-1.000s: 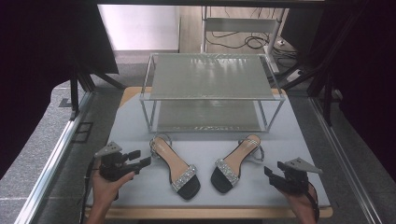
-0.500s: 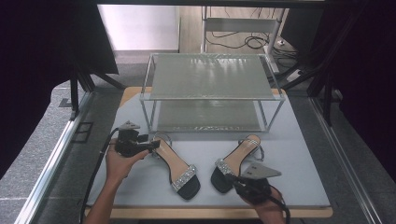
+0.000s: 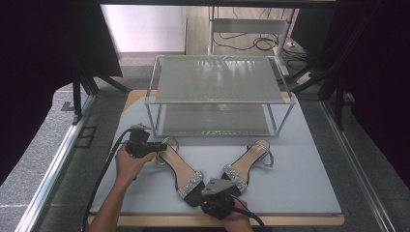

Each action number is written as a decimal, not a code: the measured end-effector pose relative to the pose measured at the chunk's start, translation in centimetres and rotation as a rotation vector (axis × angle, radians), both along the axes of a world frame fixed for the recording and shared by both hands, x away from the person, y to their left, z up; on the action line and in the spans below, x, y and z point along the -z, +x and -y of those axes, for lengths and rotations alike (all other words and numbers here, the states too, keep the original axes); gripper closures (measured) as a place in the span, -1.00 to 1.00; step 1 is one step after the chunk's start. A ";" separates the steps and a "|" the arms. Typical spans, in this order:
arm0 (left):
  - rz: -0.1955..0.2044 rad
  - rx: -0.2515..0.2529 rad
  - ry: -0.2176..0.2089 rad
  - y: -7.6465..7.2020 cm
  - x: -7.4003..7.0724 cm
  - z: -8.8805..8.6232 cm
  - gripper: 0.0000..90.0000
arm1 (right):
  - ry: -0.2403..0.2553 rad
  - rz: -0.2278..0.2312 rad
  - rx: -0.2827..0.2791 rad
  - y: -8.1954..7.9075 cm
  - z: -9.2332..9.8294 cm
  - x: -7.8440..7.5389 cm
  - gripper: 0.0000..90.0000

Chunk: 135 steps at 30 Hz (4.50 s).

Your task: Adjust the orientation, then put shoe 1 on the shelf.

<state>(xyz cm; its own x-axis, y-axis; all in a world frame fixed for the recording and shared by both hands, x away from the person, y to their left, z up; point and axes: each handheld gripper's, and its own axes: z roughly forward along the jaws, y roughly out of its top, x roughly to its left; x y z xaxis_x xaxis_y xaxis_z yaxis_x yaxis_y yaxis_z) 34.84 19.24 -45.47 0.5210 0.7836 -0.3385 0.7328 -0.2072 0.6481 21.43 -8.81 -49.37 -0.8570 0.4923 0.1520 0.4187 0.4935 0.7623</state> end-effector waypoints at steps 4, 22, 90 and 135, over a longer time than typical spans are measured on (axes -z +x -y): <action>-0.012 0.012 -0.019 -0.2 -0.3 -0.3 0.83 | -0.023 0.006 -0.040 -0.2 -2.5 0.9 1.00; -0.029 0.068 -0.098 -3.4 -0.9 -3.2 0.85 | -0.154 0.059 0.095 2.4 -2.7 0.8 1.00; -0.289 0.354 0.437 -0.9 0.0 6.1 -0.47 | 0.062 0.103 0.318 1.0 13.7 -2.3 0.38; -0.193 0.326 0.095 -2.4 -7.0 1.9 -0.04 | 0.096 0.096 0.384 0.8 16.0 -2.5 0.32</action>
<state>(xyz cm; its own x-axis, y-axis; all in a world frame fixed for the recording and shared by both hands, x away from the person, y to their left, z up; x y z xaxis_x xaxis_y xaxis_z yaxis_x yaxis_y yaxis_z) 32.47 17.33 -38.46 0.6819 0.6196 -0.3886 0.7250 -0.5021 0.4715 22.20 -24.82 -46.82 -0.6265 0.7665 0.1414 0.4836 0.2400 0.8417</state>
